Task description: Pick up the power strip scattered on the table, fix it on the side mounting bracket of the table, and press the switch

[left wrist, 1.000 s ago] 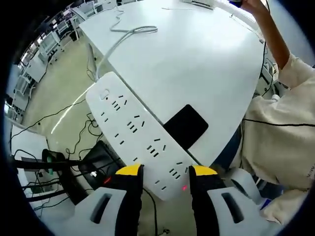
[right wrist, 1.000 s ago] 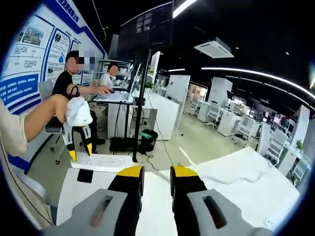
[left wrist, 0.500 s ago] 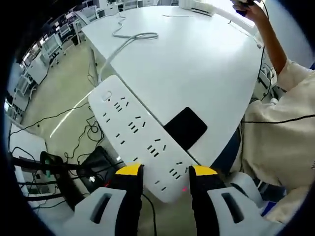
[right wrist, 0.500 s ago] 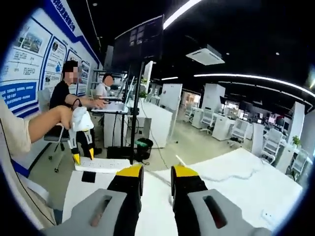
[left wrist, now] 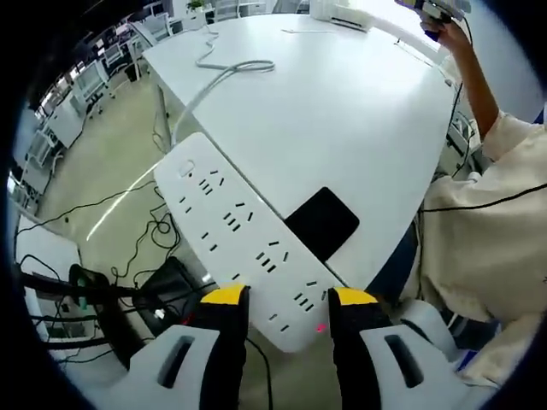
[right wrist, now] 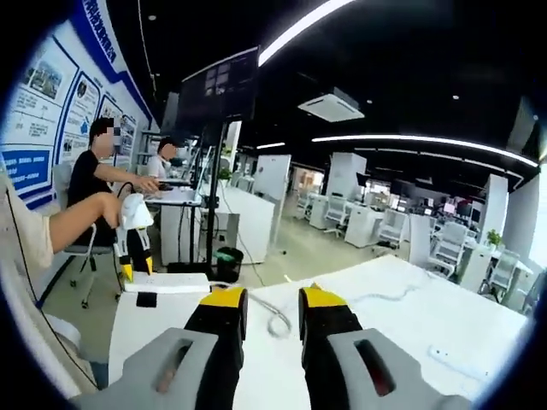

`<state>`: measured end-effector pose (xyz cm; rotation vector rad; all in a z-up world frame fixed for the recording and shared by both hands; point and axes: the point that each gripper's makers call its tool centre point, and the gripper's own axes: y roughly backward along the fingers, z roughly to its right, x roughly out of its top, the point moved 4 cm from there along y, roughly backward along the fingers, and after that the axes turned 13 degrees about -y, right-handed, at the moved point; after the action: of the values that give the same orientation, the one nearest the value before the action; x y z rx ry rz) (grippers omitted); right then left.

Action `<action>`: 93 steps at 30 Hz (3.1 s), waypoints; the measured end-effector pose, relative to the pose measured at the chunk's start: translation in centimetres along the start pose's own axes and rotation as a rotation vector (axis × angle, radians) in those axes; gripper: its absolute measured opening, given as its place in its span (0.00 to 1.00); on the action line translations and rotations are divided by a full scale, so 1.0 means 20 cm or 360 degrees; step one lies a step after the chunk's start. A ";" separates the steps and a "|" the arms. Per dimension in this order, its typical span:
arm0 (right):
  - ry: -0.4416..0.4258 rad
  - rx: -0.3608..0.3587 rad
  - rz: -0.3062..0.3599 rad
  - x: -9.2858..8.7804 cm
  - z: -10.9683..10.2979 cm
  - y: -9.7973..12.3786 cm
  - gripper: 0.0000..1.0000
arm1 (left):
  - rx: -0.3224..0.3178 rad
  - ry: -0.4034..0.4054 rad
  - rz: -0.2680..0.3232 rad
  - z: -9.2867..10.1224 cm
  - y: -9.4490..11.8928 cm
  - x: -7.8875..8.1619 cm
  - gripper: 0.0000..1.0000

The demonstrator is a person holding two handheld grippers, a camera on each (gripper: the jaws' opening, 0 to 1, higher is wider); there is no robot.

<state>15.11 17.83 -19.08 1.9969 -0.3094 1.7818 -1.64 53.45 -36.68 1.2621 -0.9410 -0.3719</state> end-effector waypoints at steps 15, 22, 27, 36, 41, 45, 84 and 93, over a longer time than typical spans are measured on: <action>-0.0044 -0.0208 0.0049 -0.05 0.19 0.29 0.21 | 0.0043 0.0020 0.0124 0.01 0.01 -0.03 0.43; -0.0090 -0.0304 0.0062 -0.11 0.27 0.41 0.21 | 0.0086 0.0045 0.0202 0.02 0.02 -0.04 0.42; -0.0119 -0.0365 0.0074 -0.15 0.32 0.50 0.21 | 0.0107 0.0049 0.0244 0.01 0.02 -0.05 0.43; -0.0161 -0.0455 0.0073 -0.22 0.35 0.64 0.22 | 0.0177 -0.0016 0.0400 0.00 0.05 0.01 0.45; -0.0174 -0.0486 0.0090 -0.23 0.36 0.69 0.23 | 0.0252 -0.0030 0.0520 -0.02 0.09 0.06 0.45; -0.0192 -0.0523 0.0116 -0.23 0.37 0.75 0.24 | 0.0338 -0.0072 0.0669 -0.04 0.13 0.15 0.46; -0.0288 -0.0759 0.0292 -0.36 0.41 1.13 0.28 | 0.0620 -0.0158 0.1542 0.28 0.27 0.99 0.48; -0.0334 -0.0788 0.0306 -0.44 0.41 1.17 0.28 | 0.0733 -0.0098 0.1599 0.29 0.27 1.01 0.48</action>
<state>10.60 -7.65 -24.21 1.8307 -0.9386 1.4153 4.42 37.15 -23.80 1.0157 -1.6317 0.6285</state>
